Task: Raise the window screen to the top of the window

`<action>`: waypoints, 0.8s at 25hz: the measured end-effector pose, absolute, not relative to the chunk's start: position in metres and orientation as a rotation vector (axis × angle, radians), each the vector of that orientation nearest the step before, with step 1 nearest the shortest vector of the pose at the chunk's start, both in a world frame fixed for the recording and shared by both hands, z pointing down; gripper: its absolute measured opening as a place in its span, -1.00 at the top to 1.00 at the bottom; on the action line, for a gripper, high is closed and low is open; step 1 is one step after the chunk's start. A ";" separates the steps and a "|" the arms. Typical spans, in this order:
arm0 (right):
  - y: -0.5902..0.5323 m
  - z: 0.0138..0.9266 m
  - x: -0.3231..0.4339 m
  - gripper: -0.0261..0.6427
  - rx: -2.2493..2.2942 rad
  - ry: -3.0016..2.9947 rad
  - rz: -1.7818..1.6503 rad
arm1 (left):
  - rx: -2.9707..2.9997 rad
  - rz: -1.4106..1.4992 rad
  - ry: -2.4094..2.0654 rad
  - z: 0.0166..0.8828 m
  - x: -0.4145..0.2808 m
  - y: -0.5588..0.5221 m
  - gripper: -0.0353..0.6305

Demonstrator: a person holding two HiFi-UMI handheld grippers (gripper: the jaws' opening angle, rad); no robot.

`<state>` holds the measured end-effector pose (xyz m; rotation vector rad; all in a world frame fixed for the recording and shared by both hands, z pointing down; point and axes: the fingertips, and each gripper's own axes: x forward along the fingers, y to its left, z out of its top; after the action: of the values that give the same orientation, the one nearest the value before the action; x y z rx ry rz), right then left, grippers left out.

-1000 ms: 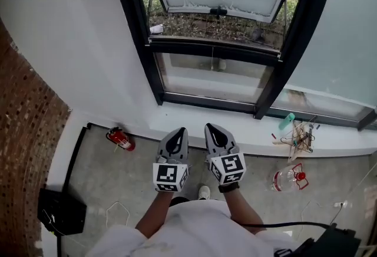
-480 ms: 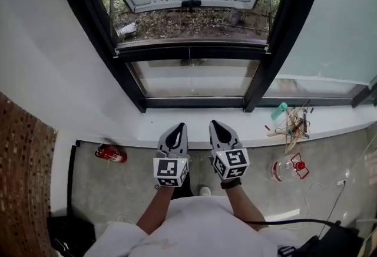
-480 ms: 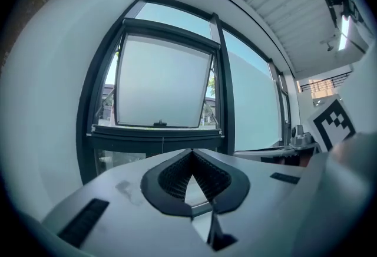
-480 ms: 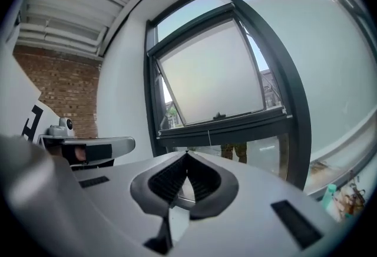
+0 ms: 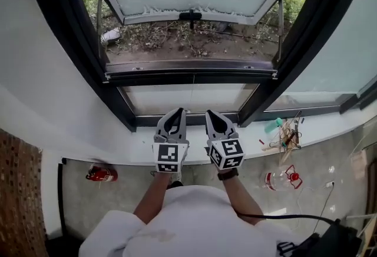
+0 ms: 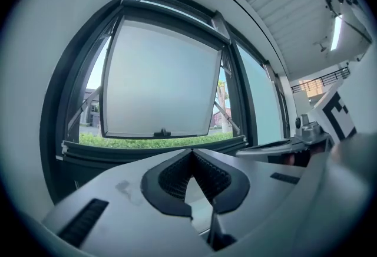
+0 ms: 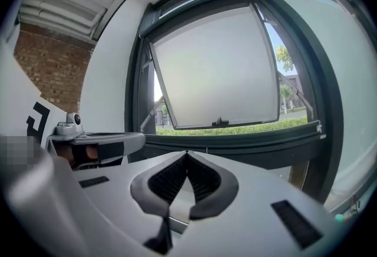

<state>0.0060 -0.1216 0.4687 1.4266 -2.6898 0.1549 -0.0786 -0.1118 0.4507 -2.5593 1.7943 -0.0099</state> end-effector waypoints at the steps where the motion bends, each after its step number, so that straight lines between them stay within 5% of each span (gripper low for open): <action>1: -0.131 0.470 0.000 0.93 1.430 -2.688 0.152 | -2.571 -0.014 1.786 0.453 -0.084 -0.122 0.89; 11: -0.194 0.550 -0.016 0.93 1.288 -2.559 0.358 | -2.567 -0.269 1.664 0.485 -0.092 -0.205 0.89; 20: -0.237 0.606 -0.015 0.93 1.166 -2.567 0.576 | -2.029 -0.879 1.420 0.498 -0.088 -0.260 0.89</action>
<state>-0.0147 -0.2366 0.6060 1.1656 -2.5666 0.5760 -0.0878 -0.2601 0.4980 -2.0288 1.4199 -0.8790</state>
